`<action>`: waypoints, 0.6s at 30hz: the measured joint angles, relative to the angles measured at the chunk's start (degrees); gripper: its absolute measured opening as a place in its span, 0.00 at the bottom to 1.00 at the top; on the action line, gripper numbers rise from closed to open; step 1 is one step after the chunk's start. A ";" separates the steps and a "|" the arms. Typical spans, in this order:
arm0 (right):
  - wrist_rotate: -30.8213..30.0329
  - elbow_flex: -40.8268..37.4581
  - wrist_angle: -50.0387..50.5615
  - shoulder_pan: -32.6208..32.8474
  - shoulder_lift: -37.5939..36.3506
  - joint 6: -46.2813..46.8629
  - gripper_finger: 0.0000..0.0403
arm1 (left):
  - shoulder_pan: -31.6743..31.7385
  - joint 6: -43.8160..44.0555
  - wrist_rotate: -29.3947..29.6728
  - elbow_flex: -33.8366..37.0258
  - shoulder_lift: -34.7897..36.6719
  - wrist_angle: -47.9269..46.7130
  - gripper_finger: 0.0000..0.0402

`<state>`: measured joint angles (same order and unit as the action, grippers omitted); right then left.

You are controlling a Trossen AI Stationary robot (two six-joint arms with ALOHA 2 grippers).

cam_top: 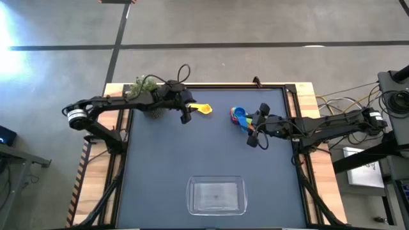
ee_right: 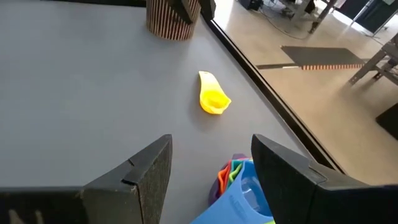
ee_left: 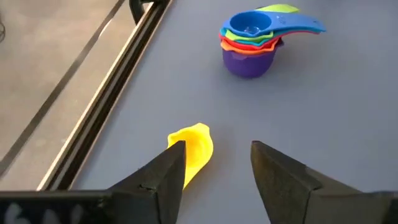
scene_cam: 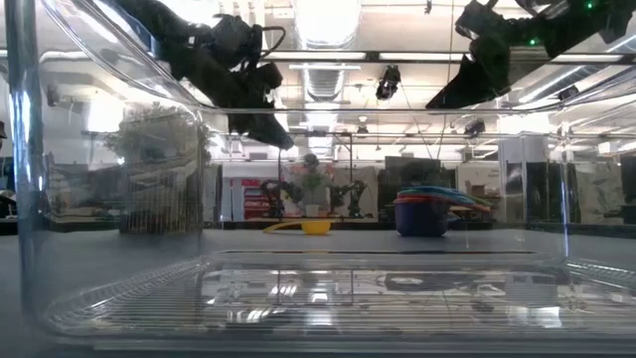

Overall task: Nest measuring cups in basket
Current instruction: Stack the yellow measuring cup on the blue measuring cup

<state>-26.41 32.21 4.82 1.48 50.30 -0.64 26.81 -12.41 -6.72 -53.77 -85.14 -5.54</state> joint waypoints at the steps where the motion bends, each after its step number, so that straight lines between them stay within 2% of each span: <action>1: -0.02 -0.07 -0.15 0.00 0.00 -0.01 0.52 | -0.01 -0.37 0.00 -0.24 0.00 -0.11 0.42; 6: -0.09 -0.35 -0.90 0.00 0.11 -0.18 0.52 | 0.02 -1.34 0.48 -2.36 0.00 -1.48 0.49; 12: -0.11 -0.40 -1.19 0.00 0.07 -0.20 0.52 | 0.17 -3.93 2.82 -5.52 -0.99 -4.89 0.49; 18: -0.11 -0.47 -1.13 0.00 0.49 0.39 0.52 | 0.57 -6.24 3.30 -12.27 -10.64 -11.52 0.49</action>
<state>-26.52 31.75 3.70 1.48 50.80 -0.25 27.38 -18.65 -3.42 -66.05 -95.78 -17.07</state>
